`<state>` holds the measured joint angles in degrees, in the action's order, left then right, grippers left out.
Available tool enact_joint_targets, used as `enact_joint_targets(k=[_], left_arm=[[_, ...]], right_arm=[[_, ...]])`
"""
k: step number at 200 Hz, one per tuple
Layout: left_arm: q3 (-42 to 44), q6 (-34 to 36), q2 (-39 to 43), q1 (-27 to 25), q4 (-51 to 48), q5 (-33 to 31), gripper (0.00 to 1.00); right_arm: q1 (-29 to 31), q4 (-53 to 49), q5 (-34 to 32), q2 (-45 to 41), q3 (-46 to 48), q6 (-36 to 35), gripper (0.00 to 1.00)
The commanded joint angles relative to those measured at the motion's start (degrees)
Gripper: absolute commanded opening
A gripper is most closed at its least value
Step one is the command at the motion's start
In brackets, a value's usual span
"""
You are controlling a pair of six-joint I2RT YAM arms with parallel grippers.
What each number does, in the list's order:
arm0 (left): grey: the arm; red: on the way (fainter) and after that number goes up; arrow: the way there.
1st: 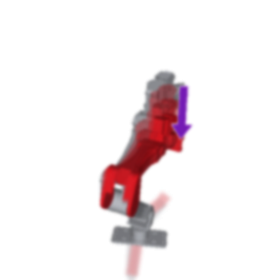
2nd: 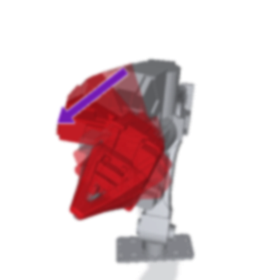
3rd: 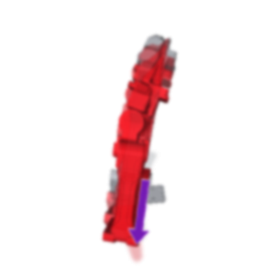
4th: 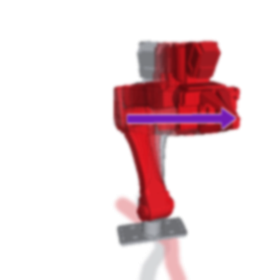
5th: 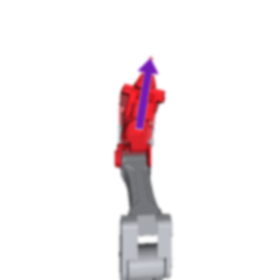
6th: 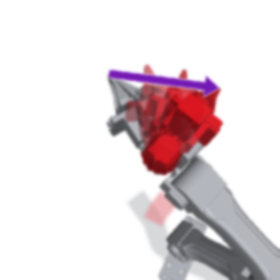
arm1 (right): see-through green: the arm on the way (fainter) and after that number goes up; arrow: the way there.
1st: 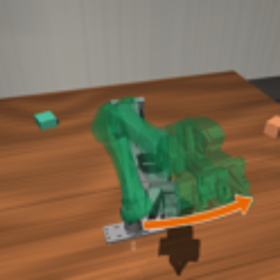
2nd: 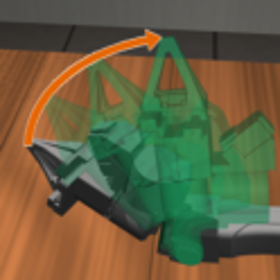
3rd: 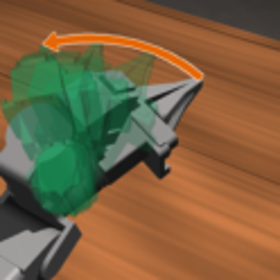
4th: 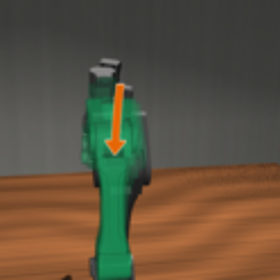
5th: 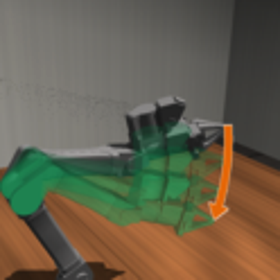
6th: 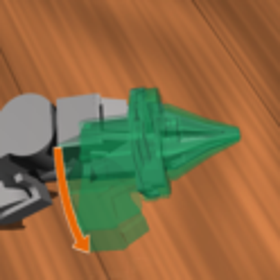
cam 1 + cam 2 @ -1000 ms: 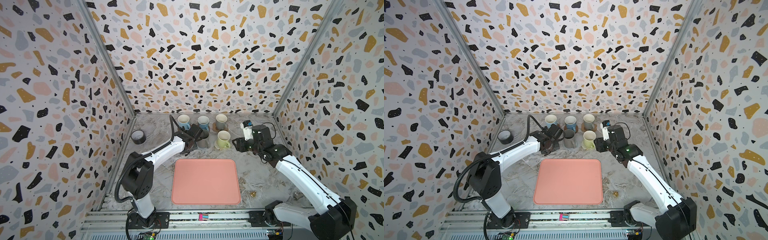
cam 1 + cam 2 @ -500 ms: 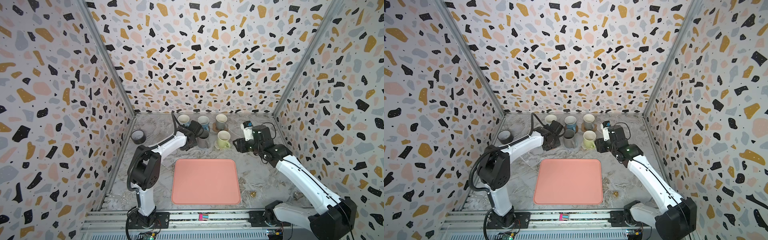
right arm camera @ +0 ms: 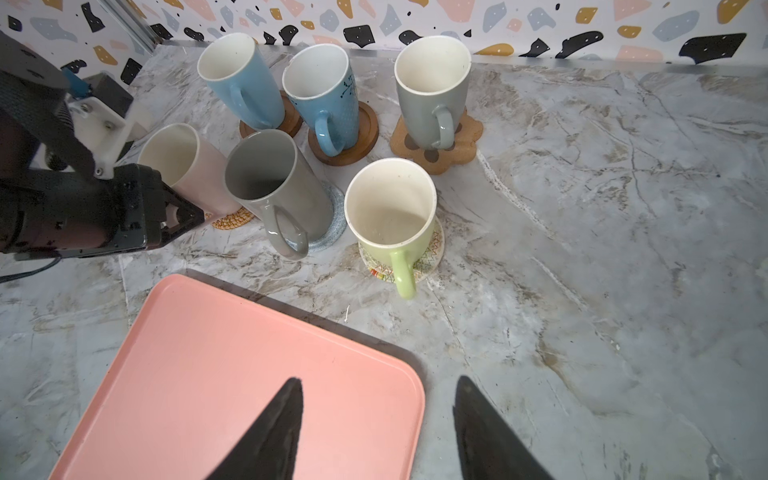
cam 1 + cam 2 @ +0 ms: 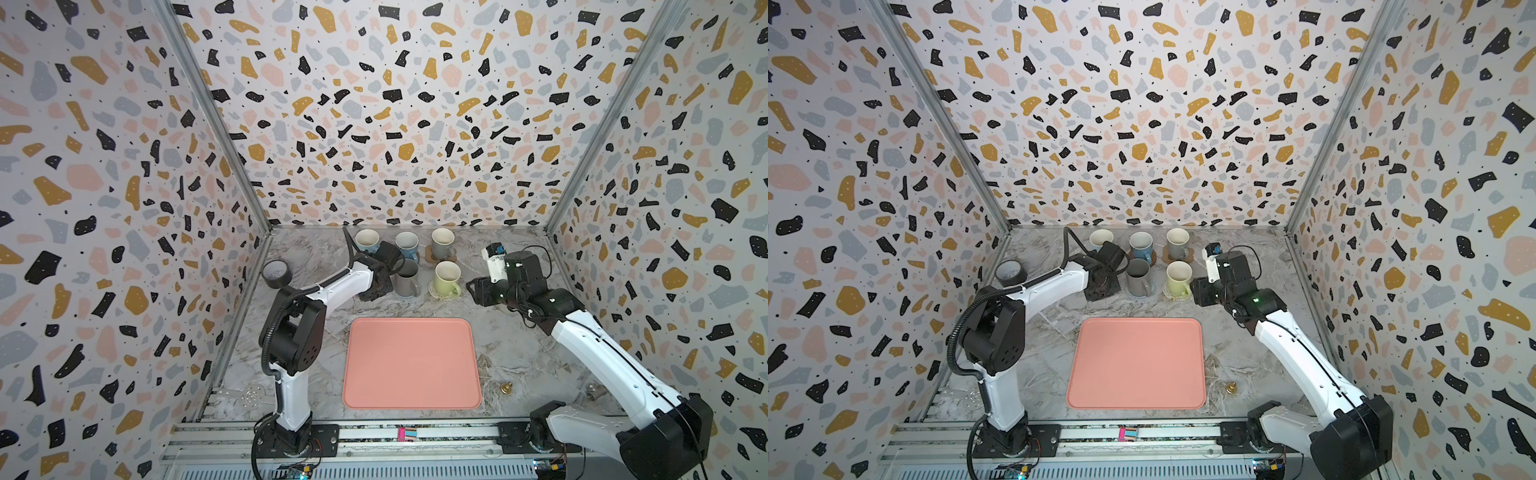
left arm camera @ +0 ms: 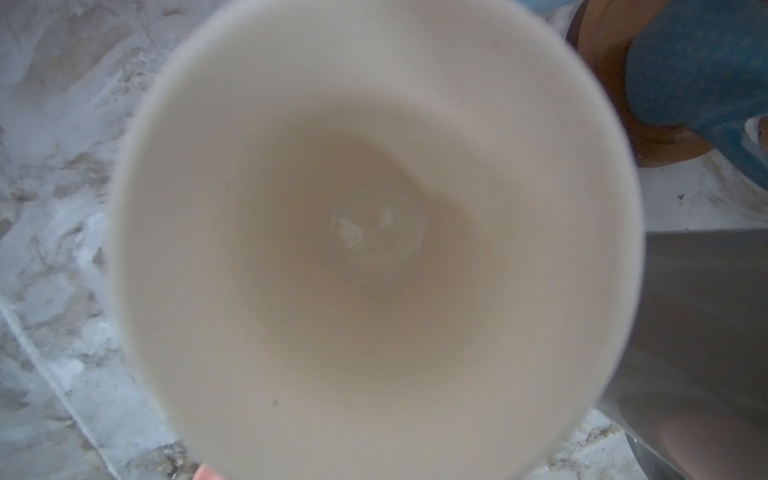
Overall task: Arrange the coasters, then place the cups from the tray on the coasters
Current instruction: 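Lower the cream mug onto the rattan coaster with the left gripper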
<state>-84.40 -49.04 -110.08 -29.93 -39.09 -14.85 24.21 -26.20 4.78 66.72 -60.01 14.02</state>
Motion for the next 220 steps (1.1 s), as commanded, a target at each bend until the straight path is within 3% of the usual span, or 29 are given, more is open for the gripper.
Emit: enact_joint_targets(k=[1,220], left_arm=[[-2.11,0.55,0.96,0.66,2.84,-0.64,0.15],[2.35,-0.40,0.44,1.71,4.07,0.61,0.17]], right_arm=[[-0.30,-0.95,0.23,-1.40,0.07,-0.22,0.60],[-0.48,-0.70,0.73,-0.61,0.59,-0.23,0.60]])
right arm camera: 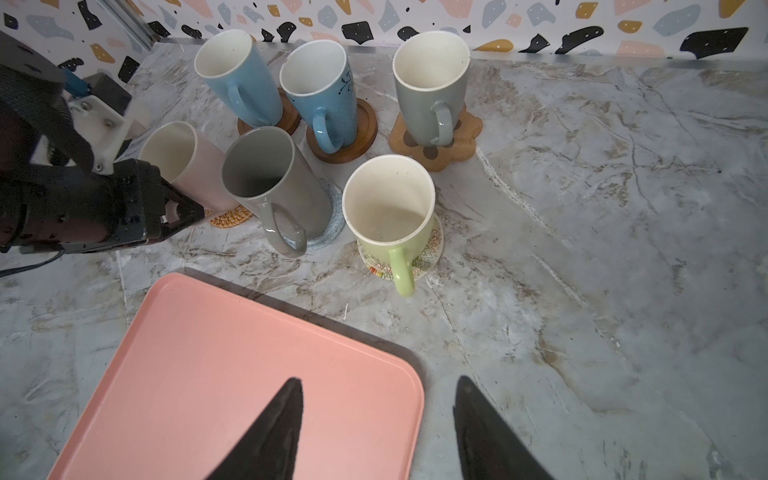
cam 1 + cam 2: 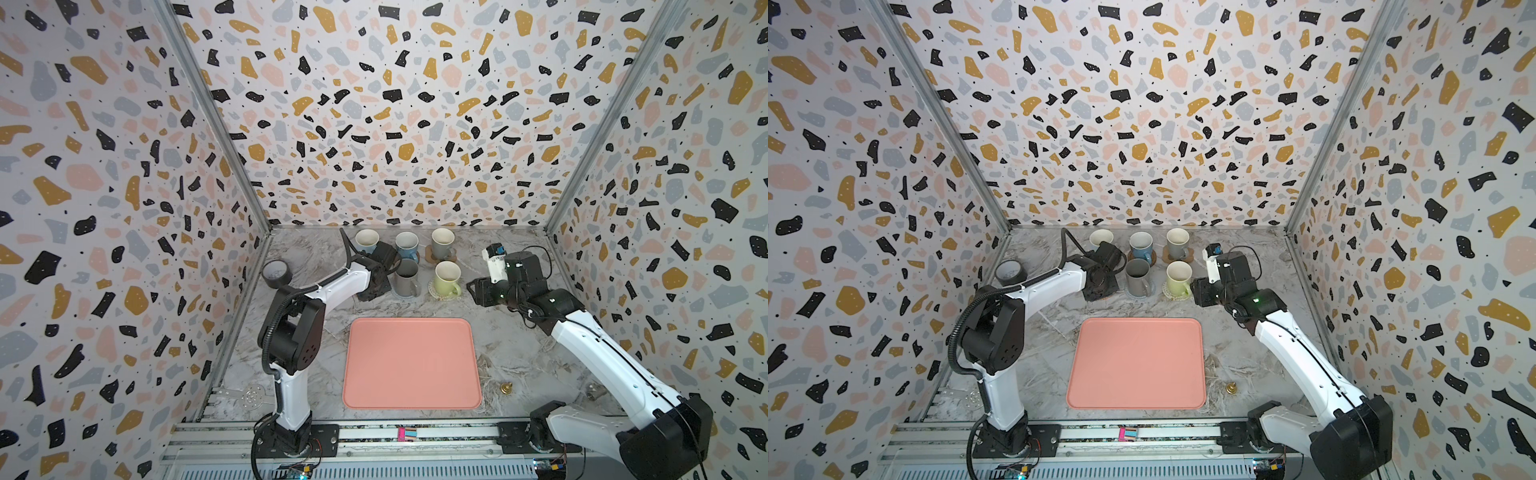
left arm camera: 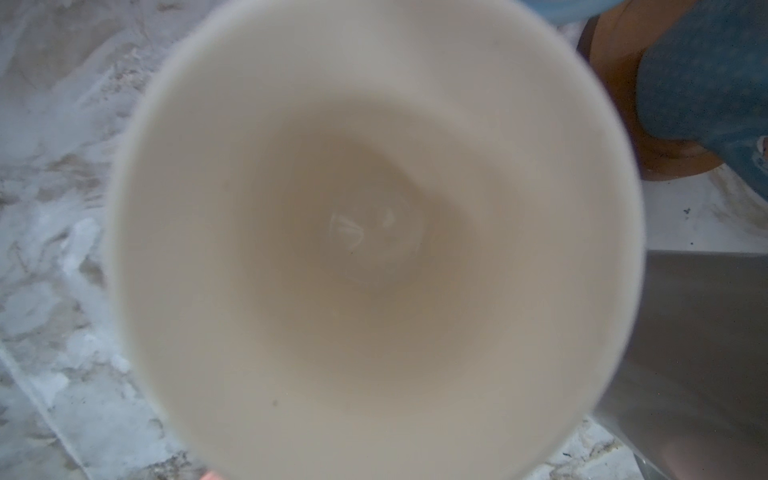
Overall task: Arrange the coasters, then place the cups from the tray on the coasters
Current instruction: 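Lower the cream mug onto the rattan coaster with the left gripper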
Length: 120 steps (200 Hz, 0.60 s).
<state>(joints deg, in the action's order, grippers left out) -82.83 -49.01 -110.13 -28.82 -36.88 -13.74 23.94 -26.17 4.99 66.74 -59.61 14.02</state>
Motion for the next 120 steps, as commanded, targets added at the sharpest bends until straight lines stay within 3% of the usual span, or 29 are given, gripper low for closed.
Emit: enact_joint_targets(k=[1,57,120], left_arm=[[0.80,-0.44,0.50,0.60,1.88,-0.46,0.17],[0.56,-0.55,0.31,0.69,1.92,-0.35,0.32],[0.56,-0.56,2.13,0.68,2.14,-0.60,0.38]], right_arm=[[-0.21,-0.76,0.48,-0.64,0.20,-0.23,0.60],[-0.29,-0.77,0.43,-0.73,0.20,-0.24,0.60],[-0.39,-1.20,-0.20,-0.85,-0.55,-0.41,0.60]])
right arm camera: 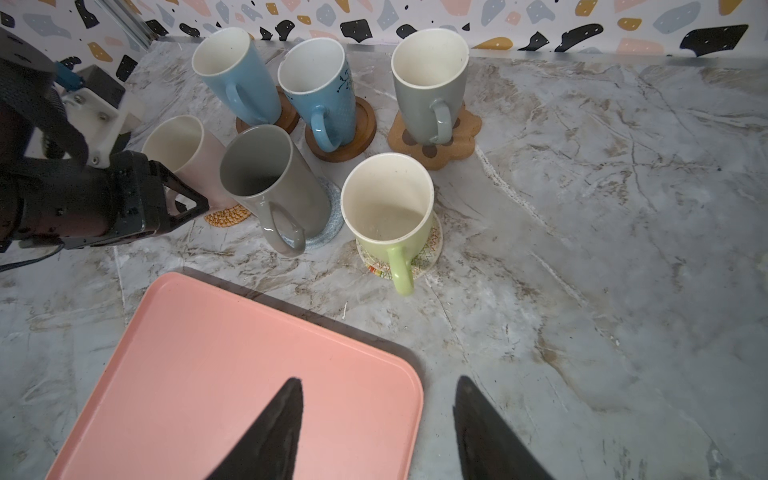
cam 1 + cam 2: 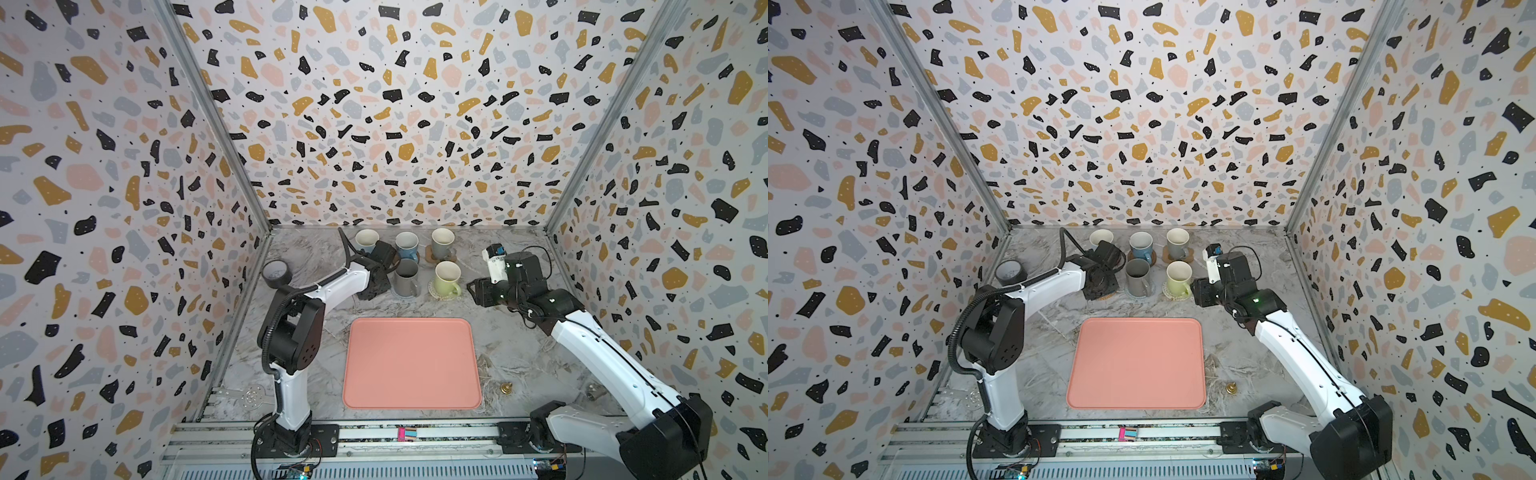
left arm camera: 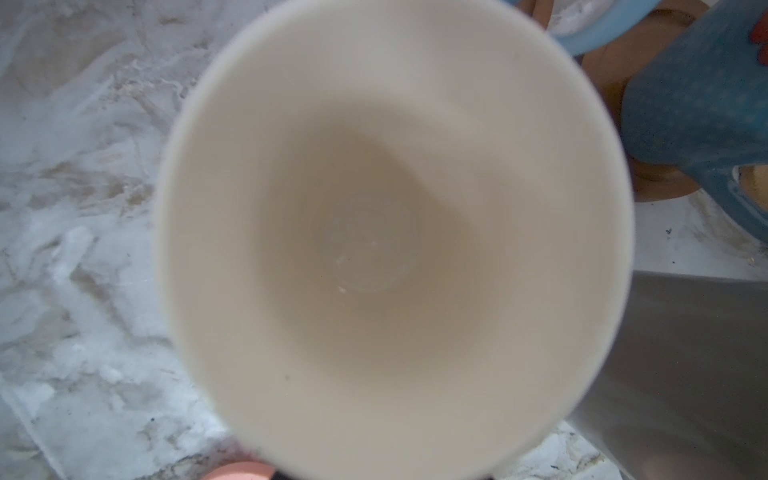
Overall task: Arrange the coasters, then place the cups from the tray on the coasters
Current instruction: 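Lower the cream mug onto the rattan coaster with the left gripper, then open the left gripper and raise it off the cream mug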
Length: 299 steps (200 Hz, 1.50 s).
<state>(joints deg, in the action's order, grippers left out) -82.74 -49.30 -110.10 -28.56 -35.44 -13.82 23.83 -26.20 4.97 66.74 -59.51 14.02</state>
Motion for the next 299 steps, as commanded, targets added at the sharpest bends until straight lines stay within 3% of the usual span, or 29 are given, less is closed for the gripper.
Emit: enact_joint_targets(k=[1,165,198,243,262,287,293,299], left_arm=[[0.47,-0.28,2.14,0.38,0.71,-0.51,0.38],[0.66,-0.89,4.60,-0.02,4.66,3.63,0.42],[5.35,-0.89,9.03,-0.10,7.51,3.23,0.47],[16.16,-0.37,21.02,-0.29,15.40,1.46,0.53],[20.14,3.04,26.41,-0.28,18.38,-1.36,0.58],[23.73,9.19,32.47,-0.18,20.38,-7.32,0.73],[24.66,10.51,33.88,-0.12,21.19,-8.84,0.81],[25.74,11.93,35.19,-0.10,22.11,-10.49,0.99]], right_arm=[[-0.28,-1.25,-0.20,-0.83,-0.68,-0.40,0.60],[-0.28,-1.54,-0.28,-0.77,-1.57,0.35,0.60],[-0.28,-1.54,-1.34,-0.94,-1.75,0.22,0.60],[-0.91,1.92,-4.48,-2.07,-0.64,-0.21,0.63],[-2.13,5.09,-6.14,-2.89,0.96,-0.49,0.66],[-5.25,11.62,-8.48,-4.47,5.27,-0.41,0.70],[-6.20,13.56,-9.25,-4.90,6.77,-0.39,0.72],[-7.22,15.58,-9.97,-5.33,8.39,-0.23,0.74]])
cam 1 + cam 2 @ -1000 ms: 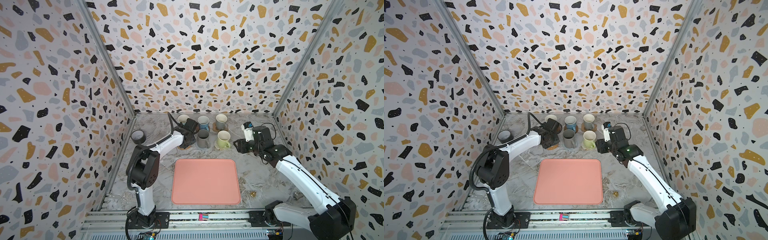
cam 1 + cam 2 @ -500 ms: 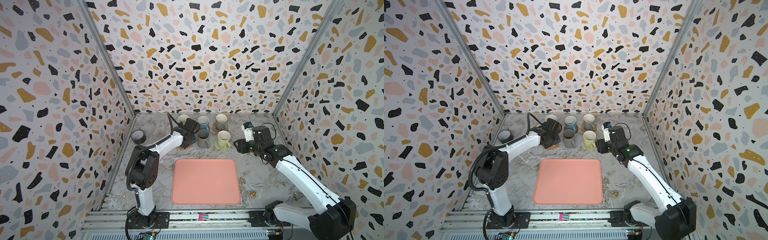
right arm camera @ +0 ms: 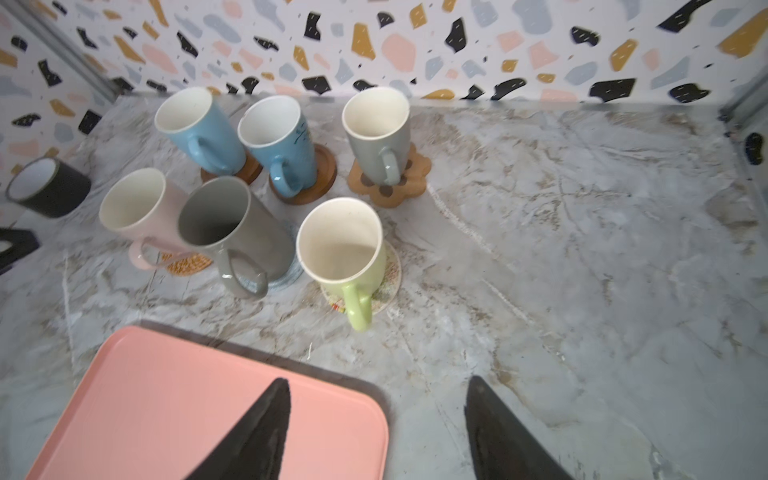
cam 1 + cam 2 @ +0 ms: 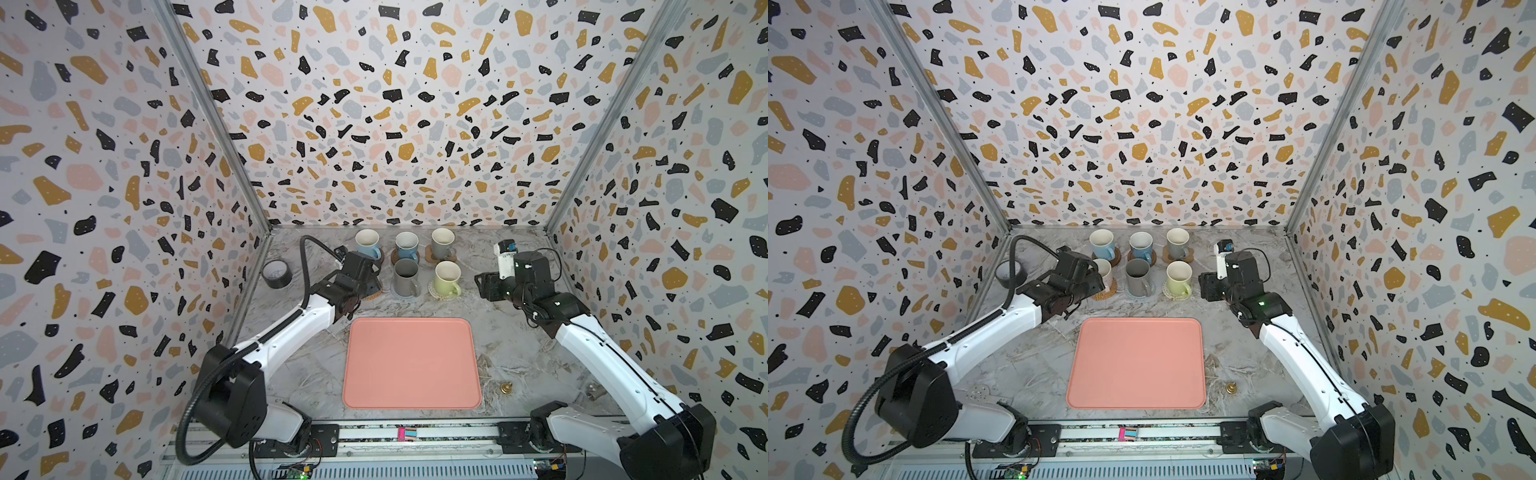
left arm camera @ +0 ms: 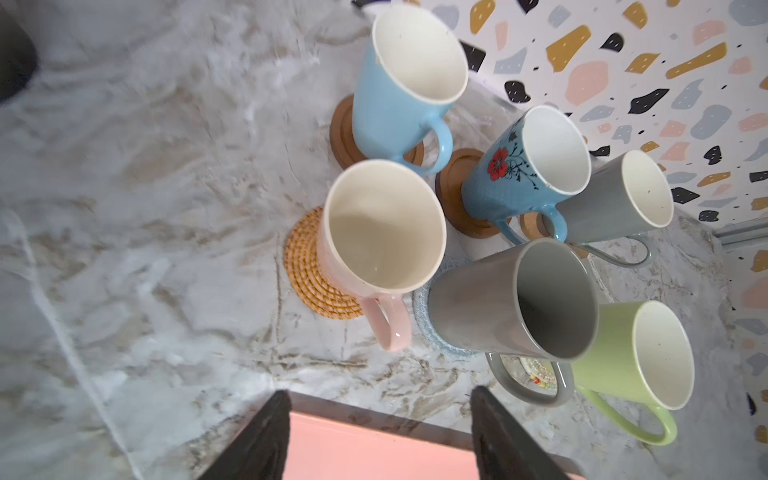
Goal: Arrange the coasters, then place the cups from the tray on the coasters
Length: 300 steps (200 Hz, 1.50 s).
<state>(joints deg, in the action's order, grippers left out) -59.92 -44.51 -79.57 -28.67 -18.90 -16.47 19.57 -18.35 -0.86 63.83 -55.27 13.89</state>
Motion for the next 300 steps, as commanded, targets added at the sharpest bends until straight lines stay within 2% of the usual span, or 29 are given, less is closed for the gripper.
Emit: enact_joint_targets(k=[1,24,35,64,88,112,148,163,191,214,237,277,300], left_arm=[[3.12,7.37,4.89,0.01,5.73,-7.99,1.00],[8.09,13.02,10.42,0.58,10.94,-14.02,1.00],[10.75,16.10,12.59,1.14,14.06,-17.38,1.00],[21.53,25.53,17.39,2.05,27.43,-30.33,0.99],[31.32,33.97,19.10,3.30,43.59,-33.09,1.00],[37.19,39.60,15.37,4.19,55.58,-34.62,0.99],[39.09,41.99,8.59,6.13,63.97,-31.30,0.99],[38.71,41.75,9.21,6.39,62.34,-29.85,0.99],[44.25,41.83,12.81,8.55,71.18,-25.08,1.00],[44.73,41.09,13.89,11.19,70.71,-19.26,0.99],[44.28,41.78,13.74,11.44,70.14,-16.66,0.99],[45.40,42.53,15.07,11.52,70.51,-14.00,0.99],[45.54,44.13,16.34,11.49,65.02,-10.64,1.00]], right_arm=[[-3.13,8.12,-4.27,-2.50,4.40,-0.10,0.74],[-7.33,15.73,-6.27,-3.92,10.65,0.53,0.86],[-9.05,19.72,-7.47,-4.37,13.86,0.69,1.00],[-13.11,31.09,-9.70,-4.57,23.31,-0.05,0.99],[-13.73,42.34,-11.51,-3.86,31.50,-4.10,0.99],[-13.73,54.35,-11.85,-3.95,39.42,-7.46,0.99],[-13.79,64.97,-11.46,-0.34,45.30,-9.23,0.99],[-13.95,65.65,-11.19,1.77,44.90,-9.19,0.99],[-14.00,68.66,-11.84,5.13,43.76,-8.99,0.99],[-13.95,72.70,-11.94,7.68,43.58,-8.67,0.99],[-13.97,78.26,-12.17,10.53,43.41,-8.15,0.99],[-14.10,73.90,-12.23,13.48,39.64,-8.29,0.99],[-14.26,79.97,-12.67,15.63,40.24,-10.91,0.99]])
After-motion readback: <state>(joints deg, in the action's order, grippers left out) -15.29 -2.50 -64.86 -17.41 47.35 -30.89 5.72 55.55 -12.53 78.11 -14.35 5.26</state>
